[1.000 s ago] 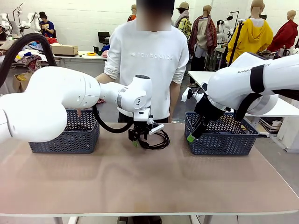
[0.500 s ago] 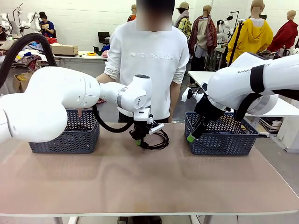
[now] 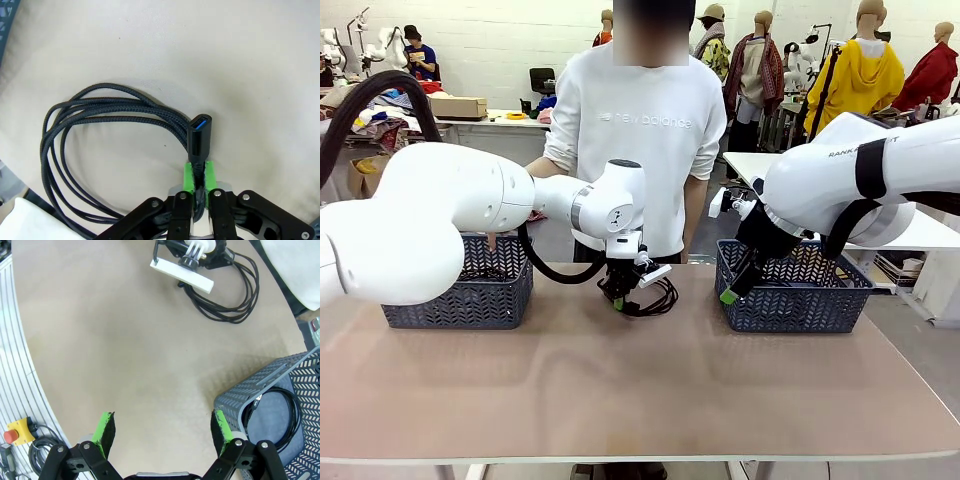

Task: Organize the cables according to human instructions.
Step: Pick up a bundle of cables and place it in the basket indicated by the human.

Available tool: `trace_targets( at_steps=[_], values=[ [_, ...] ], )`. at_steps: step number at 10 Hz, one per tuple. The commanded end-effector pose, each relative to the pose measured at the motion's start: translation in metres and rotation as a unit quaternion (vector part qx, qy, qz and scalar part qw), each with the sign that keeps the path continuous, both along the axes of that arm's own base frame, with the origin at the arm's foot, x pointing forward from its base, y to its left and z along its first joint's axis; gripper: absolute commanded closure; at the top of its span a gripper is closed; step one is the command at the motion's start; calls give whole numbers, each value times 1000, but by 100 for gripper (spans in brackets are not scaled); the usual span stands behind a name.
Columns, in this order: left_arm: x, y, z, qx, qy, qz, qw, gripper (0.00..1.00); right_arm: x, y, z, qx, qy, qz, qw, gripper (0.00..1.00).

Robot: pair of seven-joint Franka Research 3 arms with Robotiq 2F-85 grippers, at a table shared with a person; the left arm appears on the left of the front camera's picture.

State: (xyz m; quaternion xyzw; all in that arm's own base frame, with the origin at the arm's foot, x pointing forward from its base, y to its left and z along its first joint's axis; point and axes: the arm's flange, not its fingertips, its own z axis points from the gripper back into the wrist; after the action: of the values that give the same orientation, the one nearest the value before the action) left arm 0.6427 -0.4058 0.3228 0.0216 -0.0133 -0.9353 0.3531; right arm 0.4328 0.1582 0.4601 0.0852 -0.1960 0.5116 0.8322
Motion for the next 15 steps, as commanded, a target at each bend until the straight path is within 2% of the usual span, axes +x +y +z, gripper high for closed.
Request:
trace_targets(
  at_steps=[1, 3, 6, 10, 12, 15],
  values=[
    [-2, 5, 22, 0, 3, 12, 1000, 100, 0, 0, 1, -3, -1, -5, 1000, 0],
    [-15, 15, 53, 7, -15, 94, 995, 100, 0, 0, 1, -3, -1, -5, 1000, 0],
    [-32, 37, 112, 3, -34, 187, 982, 100, 0, 0, 1, -3, -1, -5, 1000, 0],
    [-60, 111, 179, -34, -51, 249, 966, 100, 0, 0, 1, -3, -1, -5, 1000, 0],
    [-83, 153, 200, -38, -74, 289, 954, 100, 0, 0, 1, -3, -1, -5, 1000, 0],
    [-112, 216, 210, -45, -84, 345, 934, 100, 0, 0, 1, -3, -1, -5, 1000, 0]
  ],
)
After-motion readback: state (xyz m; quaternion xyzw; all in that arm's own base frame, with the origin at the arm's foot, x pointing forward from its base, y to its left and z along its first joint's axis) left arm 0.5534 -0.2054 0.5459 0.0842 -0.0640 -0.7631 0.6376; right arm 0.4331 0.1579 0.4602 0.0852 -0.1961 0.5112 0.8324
